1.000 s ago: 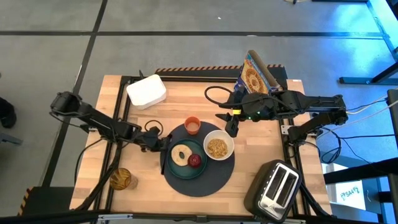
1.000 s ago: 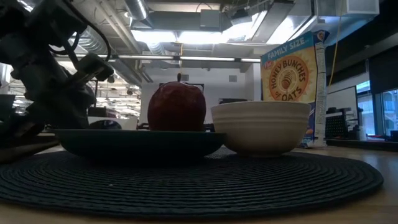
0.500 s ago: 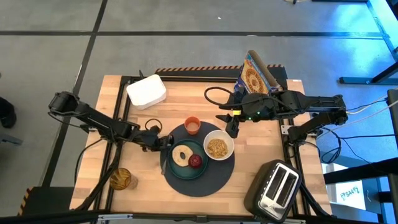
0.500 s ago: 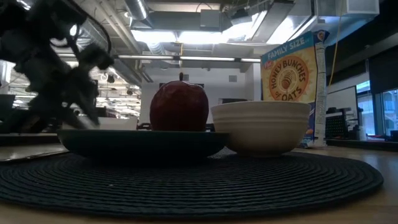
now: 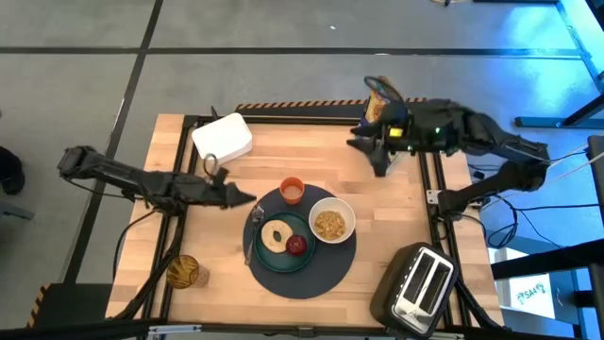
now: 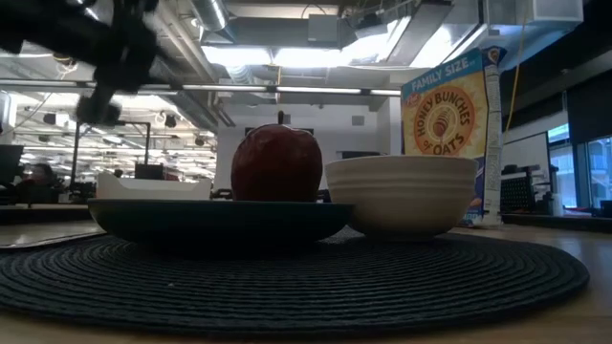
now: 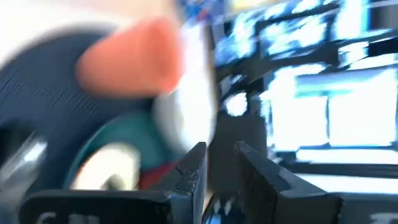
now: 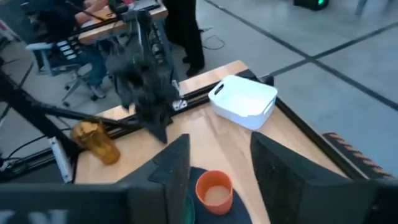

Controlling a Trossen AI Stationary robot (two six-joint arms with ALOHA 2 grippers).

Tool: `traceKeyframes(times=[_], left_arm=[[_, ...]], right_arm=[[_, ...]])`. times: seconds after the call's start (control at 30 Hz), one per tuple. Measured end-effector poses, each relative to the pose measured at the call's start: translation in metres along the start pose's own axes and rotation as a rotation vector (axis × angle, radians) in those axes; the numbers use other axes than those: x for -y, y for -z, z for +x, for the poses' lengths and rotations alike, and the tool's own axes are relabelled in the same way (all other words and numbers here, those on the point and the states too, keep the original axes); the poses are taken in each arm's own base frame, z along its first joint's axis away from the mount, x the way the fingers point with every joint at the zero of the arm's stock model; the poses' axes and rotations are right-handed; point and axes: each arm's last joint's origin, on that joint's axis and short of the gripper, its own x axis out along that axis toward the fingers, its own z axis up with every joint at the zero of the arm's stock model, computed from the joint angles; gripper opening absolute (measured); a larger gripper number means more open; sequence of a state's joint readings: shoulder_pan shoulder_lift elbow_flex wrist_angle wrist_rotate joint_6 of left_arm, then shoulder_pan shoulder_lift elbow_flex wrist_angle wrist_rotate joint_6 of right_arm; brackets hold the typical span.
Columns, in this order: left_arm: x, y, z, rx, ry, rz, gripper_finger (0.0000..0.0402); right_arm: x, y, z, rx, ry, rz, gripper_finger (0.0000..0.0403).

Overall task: Arrange a breakfast setting
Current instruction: Return to Home Position

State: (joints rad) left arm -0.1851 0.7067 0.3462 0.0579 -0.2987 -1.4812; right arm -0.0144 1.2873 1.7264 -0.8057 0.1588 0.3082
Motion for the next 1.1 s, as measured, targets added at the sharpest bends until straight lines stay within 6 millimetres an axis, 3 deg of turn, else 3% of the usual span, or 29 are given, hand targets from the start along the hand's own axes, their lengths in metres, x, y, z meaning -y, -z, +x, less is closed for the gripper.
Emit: traceKeyframes(times=[0.17,0.27,0.37,0.47,0.63,0.8,0.9,1.1], left_arm=[[0.059,-0.016,-0.016,0.148,0.157,0.196,0.0076],[0.101,-0.022,-0.019,0.197,0.217,0.348,0.0076],[0.139,-0.024,-0.014,0.221,0.248,0.533,0.0076],[0.163,-0.023,-0.001,0.225,0.248,0.726,0.0076],[0.177,-0.043,0.031,0.16,0.253,0.959,0.0074],[0.176,-0.078,0.046,0.083,0.306,1.05,0.0038],[0.175,-0.1,0.037,0.132,0.305,1.087,0.0008],[0.181,-0.125,-0.01,0.271,0.309,1.212,0.0001]], right_arm=[[0.015,-0.001,0.0,-0.041,-0.02,-0.008,0.0072],[0.02,0.004,0.011,-0.033,-0.072,-0.02,0.0014],[0.027,0.016,0.025,0.011,-0.167,0.013,0.0014],[0.032,0.032,0.043,0.1,-0.31,0.093,0.0007],[0.033,0.058,0.069,0.247,-0.549,0.144,0.0002],[0.037,0.073,0.067,0.259,-0.553,0.147,0.0001],[0.037,0.067,0.046,0.331,-0.516,0.068,0.0],[0.047,0.058,0.005,0.466,-0.398,-0.192,0.0]])
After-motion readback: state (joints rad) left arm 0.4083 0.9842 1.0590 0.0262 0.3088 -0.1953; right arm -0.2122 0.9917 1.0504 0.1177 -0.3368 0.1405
